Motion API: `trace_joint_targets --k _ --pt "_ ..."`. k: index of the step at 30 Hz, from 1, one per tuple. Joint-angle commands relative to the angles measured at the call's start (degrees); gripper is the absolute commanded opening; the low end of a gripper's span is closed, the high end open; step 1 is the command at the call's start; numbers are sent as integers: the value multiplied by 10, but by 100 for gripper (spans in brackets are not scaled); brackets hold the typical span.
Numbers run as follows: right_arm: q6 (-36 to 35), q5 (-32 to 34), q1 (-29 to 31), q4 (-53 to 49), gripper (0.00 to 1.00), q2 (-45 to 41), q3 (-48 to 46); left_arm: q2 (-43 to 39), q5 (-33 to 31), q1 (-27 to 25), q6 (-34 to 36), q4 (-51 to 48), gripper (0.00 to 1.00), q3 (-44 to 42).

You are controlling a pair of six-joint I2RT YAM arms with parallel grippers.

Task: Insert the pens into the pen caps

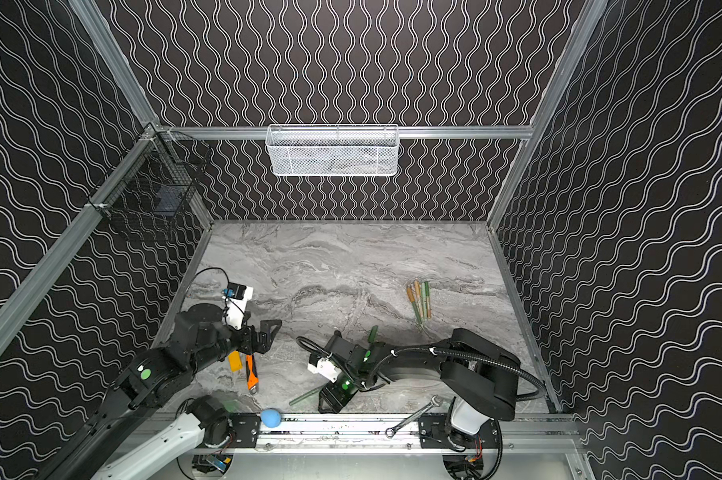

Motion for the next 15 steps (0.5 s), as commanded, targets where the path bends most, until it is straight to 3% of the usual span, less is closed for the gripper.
trace_joint_targets --k 1,8,15 --pt "-19 20 -14 -1 61 4 -2 25 52 2 14 28 99 2" --pt "-20 28 -50 24 61 -10 -16 131 134 2 10 21 99 2" --pt "-12 41 -124 22 64 -145 -70 228 248 1 38 13 99 20"
